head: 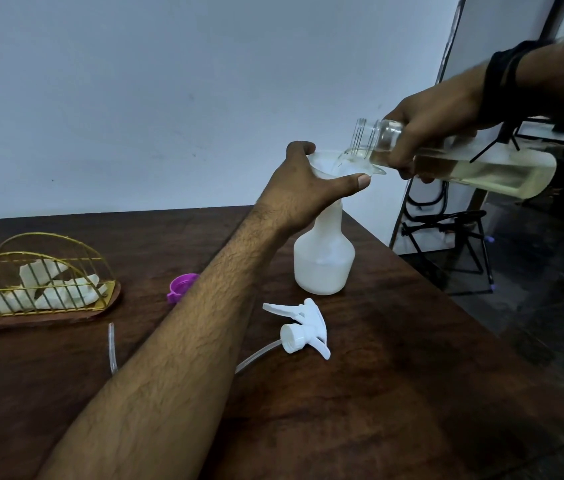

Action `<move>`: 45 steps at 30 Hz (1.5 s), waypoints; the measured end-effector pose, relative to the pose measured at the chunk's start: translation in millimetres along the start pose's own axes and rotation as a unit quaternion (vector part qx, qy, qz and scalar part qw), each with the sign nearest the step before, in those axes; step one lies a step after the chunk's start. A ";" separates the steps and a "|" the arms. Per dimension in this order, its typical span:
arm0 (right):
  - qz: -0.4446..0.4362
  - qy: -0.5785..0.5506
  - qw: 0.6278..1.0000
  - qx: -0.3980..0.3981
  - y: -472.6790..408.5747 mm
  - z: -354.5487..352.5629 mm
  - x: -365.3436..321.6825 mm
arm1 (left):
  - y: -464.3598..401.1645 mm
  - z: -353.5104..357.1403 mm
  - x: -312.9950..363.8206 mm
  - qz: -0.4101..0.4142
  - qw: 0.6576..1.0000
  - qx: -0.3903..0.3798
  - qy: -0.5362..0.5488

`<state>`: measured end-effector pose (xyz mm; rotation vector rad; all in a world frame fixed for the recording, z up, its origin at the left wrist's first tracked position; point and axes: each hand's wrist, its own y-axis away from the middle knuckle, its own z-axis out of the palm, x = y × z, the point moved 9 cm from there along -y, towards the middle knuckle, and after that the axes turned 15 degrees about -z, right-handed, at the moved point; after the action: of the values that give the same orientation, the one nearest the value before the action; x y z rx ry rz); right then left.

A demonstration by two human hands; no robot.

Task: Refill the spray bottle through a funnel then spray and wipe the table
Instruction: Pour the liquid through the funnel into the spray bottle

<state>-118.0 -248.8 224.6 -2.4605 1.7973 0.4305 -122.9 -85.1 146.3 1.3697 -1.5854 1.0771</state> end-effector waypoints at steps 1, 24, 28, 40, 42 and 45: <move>0.002 -0.001 1.000 -0.001 0.5 0.3 0.3 | -0.2 -0.1 -0.1 0.001 1.000 0.001 -0.001; 0.011 0.001 1.000 0.003 3.3 -3.0 4.0 | -1.7 1.0 1.4 0.007 1.000 0.003 -0.004; 0.016 0.006 1.000 0.005 5.3 -4.4 5.3 | -1.1 0.8 1.8 0.007 1.000 0.003 -0.004; 0.013 -0.009 1.000 0.006 6.5 -3.9 -0.1 | 1.0 -0.5 2.1 0.011 1.000 0.005 -0.013; 0.015 -0.007 1.000 0.003 7.2 -4.1 0.4 | 1.4 -0.8 2.5 0.012 1.000 0.006 -0.015; 0.019 -0.004 1.000 0.004 8.1 -4.7 1.9 | 1.4 -0.8 2.5 0.012 1.000 0.007 -0.017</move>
<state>-124.2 -254.1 229.5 -2.4204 1.8413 0.4353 -124.6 -85.1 148.7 1.3886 -1.6260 1.0865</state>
